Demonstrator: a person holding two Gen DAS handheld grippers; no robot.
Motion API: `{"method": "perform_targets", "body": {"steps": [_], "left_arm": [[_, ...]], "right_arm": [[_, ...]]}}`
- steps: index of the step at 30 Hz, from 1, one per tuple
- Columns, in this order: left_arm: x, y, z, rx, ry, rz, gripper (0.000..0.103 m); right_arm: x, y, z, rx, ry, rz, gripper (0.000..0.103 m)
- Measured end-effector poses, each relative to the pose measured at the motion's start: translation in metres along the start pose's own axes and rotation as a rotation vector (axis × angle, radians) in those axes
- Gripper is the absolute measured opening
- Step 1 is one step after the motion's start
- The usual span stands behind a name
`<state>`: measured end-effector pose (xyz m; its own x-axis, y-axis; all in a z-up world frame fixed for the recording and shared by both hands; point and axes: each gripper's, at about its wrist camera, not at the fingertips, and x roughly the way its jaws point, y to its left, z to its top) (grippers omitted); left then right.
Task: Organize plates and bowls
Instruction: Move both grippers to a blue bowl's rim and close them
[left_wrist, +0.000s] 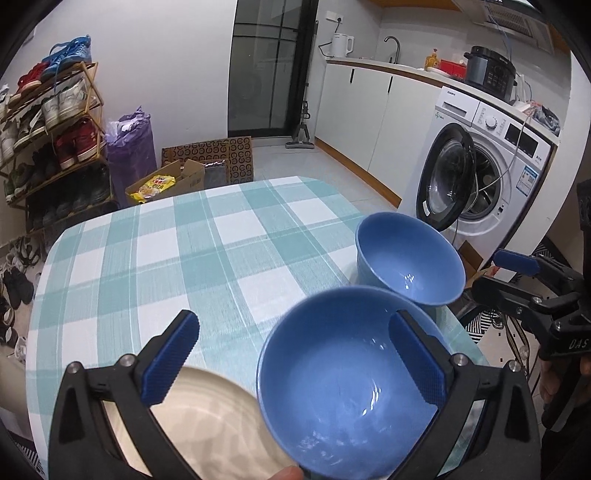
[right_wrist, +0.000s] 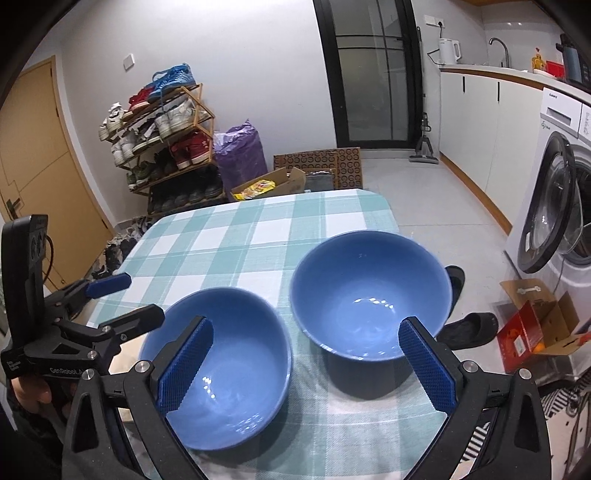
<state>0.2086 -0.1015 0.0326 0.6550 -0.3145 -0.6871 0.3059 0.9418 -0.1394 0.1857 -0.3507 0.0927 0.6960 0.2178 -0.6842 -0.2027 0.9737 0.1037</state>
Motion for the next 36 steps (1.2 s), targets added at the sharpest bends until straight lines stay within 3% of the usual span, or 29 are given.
{"method": "perform_targets", "body": {"steps": [20,36], "left_arm": [[0.055,-0.007,0.047,0.026,0.072,-0.041,0.103],[0.098,-0.022,0.061,0.07,0.127,-0.033,0.103]], "right_arm": [[0.026,-0.068,0.021,0.207,0.018,-0.092,0.102],[0.063,-0.098,0.025,0.242,0.067,-0.127,0.102]]}}
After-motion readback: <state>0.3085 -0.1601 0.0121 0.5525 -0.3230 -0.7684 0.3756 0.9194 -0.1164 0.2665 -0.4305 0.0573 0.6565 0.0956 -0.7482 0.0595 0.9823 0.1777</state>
